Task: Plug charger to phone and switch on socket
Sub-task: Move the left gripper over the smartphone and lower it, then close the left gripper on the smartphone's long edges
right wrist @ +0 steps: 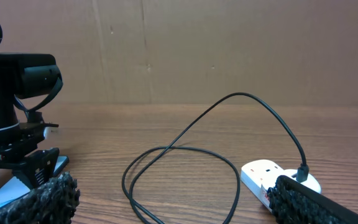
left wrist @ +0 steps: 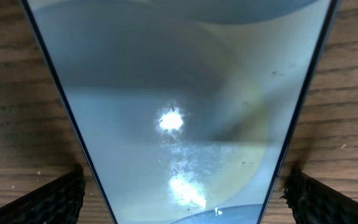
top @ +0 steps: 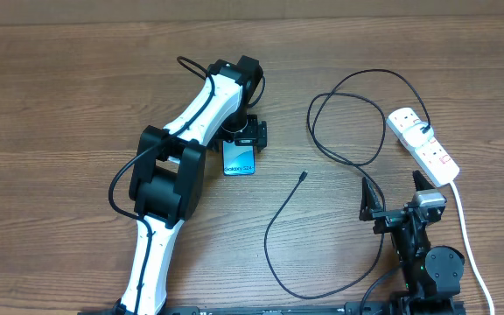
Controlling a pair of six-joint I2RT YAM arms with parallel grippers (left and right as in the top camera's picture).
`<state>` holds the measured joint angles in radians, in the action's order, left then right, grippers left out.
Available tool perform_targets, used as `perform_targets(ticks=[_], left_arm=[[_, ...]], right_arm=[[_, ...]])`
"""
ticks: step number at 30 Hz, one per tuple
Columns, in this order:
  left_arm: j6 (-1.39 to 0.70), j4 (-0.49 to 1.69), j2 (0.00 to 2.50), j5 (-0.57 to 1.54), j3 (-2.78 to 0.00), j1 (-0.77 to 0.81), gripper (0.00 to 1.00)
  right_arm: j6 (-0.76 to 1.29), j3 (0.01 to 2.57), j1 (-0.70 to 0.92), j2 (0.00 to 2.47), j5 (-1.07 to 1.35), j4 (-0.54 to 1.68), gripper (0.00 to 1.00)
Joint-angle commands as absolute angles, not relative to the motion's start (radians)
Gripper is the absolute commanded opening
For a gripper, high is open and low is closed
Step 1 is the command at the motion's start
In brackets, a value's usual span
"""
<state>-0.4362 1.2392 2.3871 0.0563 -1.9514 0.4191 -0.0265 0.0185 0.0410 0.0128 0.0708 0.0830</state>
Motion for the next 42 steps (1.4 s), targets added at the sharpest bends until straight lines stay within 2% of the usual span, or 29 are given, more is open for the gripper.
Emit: perform_targets(ticks=[1, 9, 23, 35, 36, 38, 42], left_arm=[[-0.426, 1.201, 2.448, -0.014, -1.959, 0.429, 1.0], [-0.426, 1.14, 2.465, -0.03, -1.959, 0.427, 1.0], [-0.426, 1.245, 2.465, -0.035, -1.959, 0.426, 1.0], [-0.426, 1.237, 2.466, -0.066, -1.959, 0.425, 1.0], [-0.426, 1.233, 2.466, -0.066, -1.959, 0.425, 0.96], [-0.426, 1.226, 2.466, -0.06, -1.959, 0.424, 0.93], [-0.427, 1.213, 2.466, -0.051, -1.959, 0.424, 1.0]], right_arm=[[-0.023, 0.008, 0.047, 0.007, 0.068, 0.08, 1.0], [-0.023, 0.008, 0.047, 0.007, 0.068, 0.08, 1.0], [-0.023, 0.008, 0.047, 0.007, 0.068, 0.08, 1.0], [-0.023, 0.008, 0.047, 0.007, 0.068, 0.08, 1.0], [-0.023, 0.008, 0.047, 0.007, 0.068, 0.08, 1.0], [-0.023, 0.008, 0.047, 0.007, 0.068, 0.08, 1.0], [-0.023, 0.008, 0.047, 0.007, 0.068, 0.08, 1.0]])
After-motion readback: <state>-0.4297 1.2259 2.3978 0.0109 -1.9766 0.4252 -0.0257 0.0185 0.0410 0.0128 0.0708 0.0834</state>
